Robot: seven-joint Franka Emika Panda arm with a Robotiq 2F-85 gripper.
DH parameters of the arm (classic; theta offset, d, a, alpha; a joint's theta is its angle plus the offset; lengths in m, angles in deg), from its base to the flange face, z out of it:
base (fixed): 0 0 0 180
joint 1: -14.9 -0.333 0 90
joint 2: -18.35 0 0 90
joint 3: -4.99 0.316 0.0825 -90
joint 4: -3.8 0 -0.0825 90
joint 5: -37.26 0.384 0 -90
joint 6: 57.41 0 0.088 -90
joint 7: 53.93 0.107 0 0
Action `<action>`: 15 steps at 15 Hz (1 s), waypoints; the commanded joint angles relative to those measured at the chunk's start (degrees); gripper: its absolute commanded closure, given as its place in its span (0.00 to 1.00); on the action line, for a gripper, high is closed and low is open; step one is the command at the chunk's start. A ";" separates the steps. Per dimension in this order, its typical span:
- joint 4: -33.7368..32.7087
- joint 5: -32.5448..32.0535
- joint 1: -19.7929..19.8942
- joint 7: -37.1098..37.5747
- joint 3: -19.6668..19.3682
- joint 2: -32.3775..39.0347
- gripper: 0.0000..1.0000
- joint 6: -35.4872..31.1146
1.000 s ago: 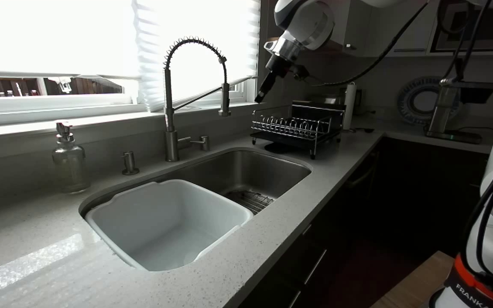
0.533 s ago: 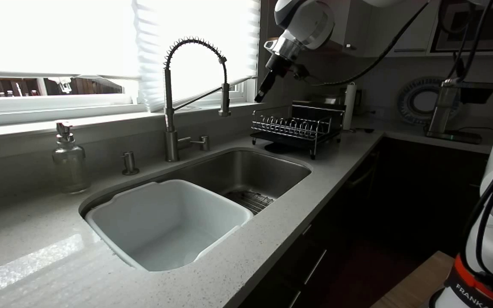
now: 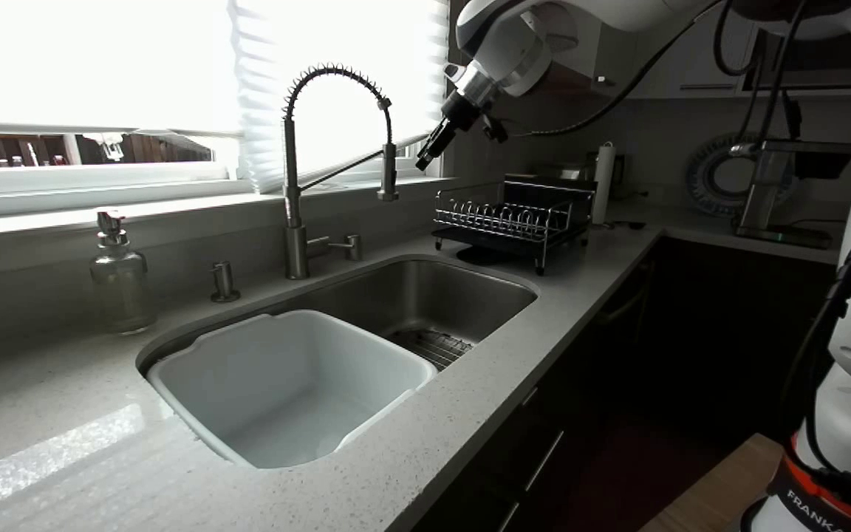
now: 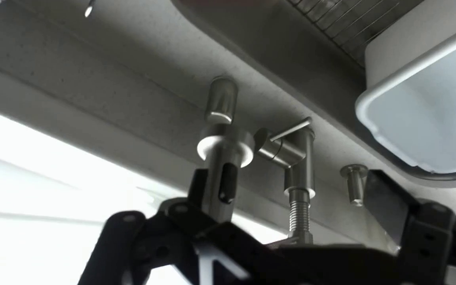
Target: Turn the tap nozzle to the left
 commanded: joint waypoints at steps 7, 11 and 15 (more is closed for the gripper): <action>-15.13 17.04 6.74 -19.86 6.31 13.46 0.00 1.56; -17.85 23.56 7.90 -23.47 7.61 16.37 0.00 4.78; -19.93 26.62 7.70 -25.15 7.10 18.33 0.00 7.44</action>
